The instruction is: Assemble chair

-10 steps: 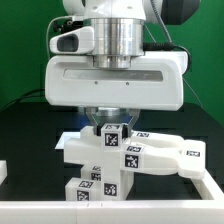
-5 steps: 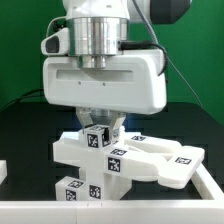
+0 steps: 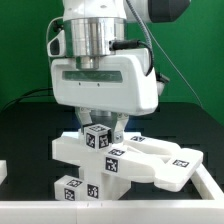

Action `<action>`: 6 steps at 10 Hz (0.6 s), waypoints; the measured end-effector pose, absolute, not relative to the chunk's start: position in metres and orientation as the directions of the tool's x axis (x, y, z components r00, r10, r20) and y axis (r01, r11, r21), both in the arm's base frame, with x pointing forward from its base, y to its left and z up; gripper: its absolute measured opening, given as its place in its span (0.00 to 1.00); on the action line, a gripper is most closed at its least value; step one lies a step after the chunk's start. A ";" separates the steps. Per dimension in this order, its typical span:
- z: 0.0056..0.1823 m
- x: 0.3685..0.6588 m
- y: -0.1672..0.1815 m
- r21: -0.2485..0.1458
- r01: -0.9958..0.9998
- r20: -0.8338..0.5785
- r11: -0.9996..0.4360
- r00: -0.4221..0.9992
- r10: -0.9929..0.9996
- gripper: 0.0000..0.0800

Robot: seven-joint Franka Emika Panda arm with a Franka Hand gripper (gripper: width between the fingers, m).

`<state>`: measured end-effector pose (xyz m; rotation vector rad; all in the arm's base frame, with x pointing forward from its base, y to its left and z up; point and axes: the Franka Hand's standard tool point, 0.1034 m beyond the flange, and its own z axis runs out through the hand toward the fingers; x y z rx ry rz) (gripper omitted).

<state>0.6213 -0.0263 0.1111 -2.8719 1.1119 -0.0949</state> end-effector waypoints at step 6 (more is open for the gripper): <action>0.113 0.617 -0.033 -0.053 -0.112 0.002 -0.992 0.994 -0.113 0.81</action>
Offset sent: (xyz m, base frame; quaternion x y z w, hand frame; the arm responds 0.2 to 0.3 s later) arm -0.0192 -0.0048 0.0105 0.0562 -0.0110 -0.1647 0.9847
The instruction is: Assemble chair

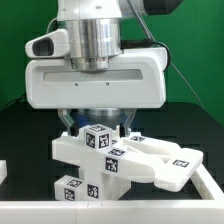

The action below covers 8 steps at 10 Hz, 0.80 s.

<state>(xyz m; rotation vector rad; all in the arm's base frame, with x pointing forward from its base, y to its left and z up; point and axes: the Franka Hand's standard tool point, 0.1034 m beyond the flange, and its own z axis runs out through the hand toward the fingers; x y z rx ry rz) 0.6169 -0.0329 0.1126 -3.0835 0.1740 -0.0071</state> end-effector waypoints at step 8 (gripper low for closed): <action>0.115 0.626 -0.040 -0.010 0.256 -0.011 -0.967 0.967 0.256 0.43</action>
Offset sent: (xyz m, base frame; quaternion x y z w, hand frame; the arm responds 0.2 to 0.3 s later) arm -0.0007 0.0228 0.0005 0.0316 0.0473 -0.2127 0.9755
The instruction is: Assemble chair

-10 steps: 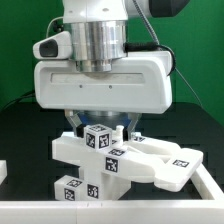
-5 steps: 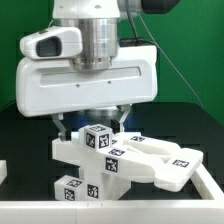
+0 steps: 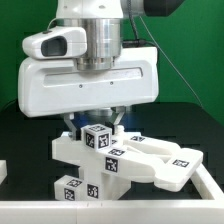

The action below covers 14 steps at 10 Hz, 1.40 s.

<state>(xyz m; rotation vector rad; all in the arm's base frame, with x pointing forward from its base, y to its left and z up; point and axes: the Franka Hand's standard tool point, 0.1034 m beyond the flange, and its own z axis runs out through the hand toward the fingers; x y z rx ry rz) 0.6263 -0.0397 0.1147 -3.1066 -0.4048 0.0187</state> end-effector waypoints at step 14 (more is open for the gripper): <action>0.114 0.627 -0.043 -0.020 -0.824 -0.032 -0.566 0.566 -0.824 0.36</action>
Offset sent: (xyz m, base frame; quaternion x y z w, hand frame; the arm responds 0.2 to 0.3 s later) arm 0.0000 0.0000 0.0000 0.0000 0.0000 0.1938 0.9810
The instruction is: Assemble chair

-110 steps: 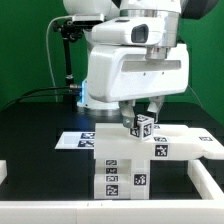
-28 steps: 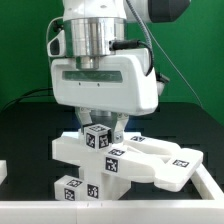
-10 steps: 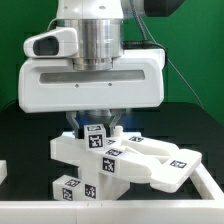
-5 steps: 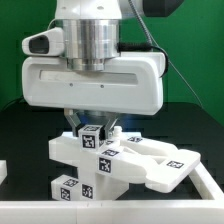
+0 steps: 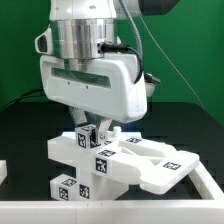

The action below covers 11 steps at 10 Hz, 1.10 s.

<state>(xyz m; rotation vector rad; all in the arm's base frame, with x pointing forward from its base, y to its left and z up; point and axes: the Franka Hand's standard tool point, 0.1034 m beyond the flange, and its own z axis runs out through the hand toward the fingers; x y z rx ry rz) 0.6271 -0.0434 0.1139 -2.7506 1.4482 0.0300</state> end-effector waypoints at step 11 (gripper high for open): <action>0.121 0.643 -0.055 0.034 0.290 0.098 -0.956 0.951 0.292 0.81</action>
Offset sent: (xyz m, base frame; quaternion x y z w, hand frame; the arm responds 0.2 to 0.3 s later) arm 0.0132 0.0094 0.0033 0.0251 -0.0409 -0.3814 0.9232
